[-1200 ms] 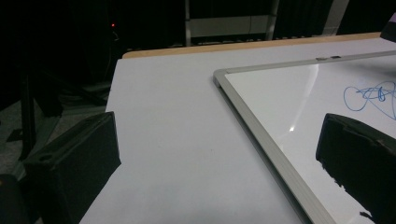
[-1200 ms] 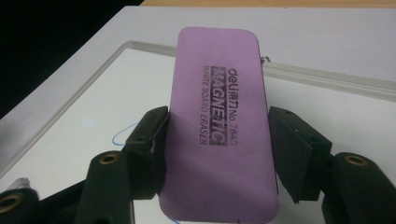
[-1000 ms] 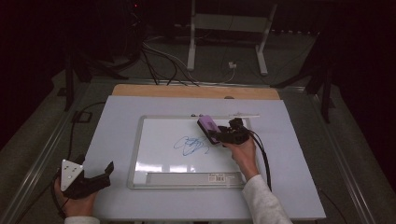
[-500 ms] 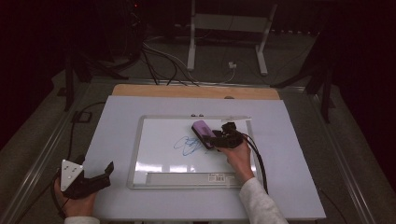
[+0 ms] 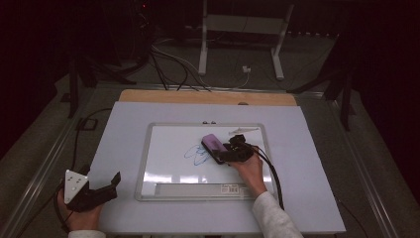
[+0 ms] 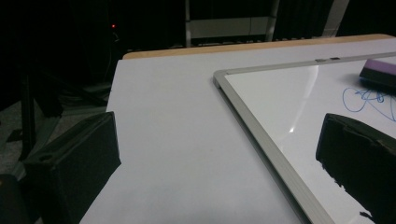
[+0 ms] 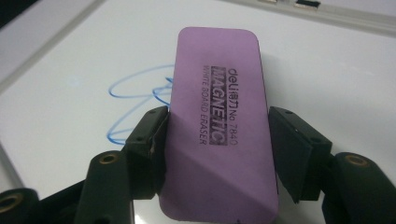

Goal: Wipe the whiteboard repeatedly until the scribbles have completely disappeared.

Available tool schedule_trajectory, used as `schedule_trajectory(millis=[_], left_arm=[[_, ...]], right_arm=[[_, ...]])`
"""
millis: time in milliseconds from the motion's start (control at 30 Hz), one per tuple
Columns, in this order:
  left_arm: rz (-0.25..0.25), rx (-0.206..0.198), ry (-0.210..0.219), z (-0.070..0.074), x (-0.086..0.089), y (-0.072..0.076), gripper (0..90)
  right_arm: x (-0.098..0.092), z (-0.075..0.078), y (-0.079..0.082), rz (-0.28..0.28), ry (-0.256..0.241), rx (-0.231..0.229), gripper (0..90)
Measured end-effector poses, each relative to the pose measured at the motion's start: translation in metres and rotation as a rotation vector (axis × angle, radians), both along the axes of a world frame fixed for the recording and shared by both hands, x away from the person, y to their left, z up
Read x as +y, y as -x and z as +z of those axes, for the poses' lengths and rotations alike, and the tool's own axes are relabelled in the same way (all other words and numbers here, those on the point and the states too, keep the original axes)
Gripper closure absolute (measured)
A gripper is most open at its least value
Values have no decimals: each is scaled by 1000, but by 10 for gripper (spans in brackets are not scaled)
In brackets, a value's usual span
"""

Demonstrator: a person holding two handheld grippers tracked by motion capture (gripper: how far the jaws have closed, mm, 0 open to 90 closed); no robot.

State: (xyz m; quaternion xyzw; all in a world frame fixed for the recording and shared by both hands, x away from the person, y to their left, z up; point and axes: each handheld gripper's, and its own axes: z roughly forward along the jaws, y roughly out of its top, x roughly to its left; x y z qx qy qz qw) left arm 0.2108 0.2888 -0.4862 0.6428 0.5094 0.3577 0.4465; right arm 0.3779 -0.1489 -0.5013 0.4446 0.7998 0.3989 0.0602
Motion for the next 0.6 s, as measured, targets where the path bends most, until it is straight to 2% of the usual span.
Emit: schedule_trajectory(millis=[167, 267, 367, 533, 600], left_arm=[[0, 0, 0, 0, 0, 0, 5], [0, 1, 1, 0, 0, 0, 5], [1, 3, 0, 0, 0, 0, 4], [0, 4, -1, 0, -1, 0, 4], [1, 3, 0, 0, 0, 0, 4]], right_arm=[[1, 0, 1, 1, 9, -7, 403], [1, -2, -1, 17, -7, 16, 332], [2, -1, -2, 7, -8, -3, 300], [7, 0, -7, -2, -2, -6, 298], [11, -2, -8, 5, 9, -5, 332]])
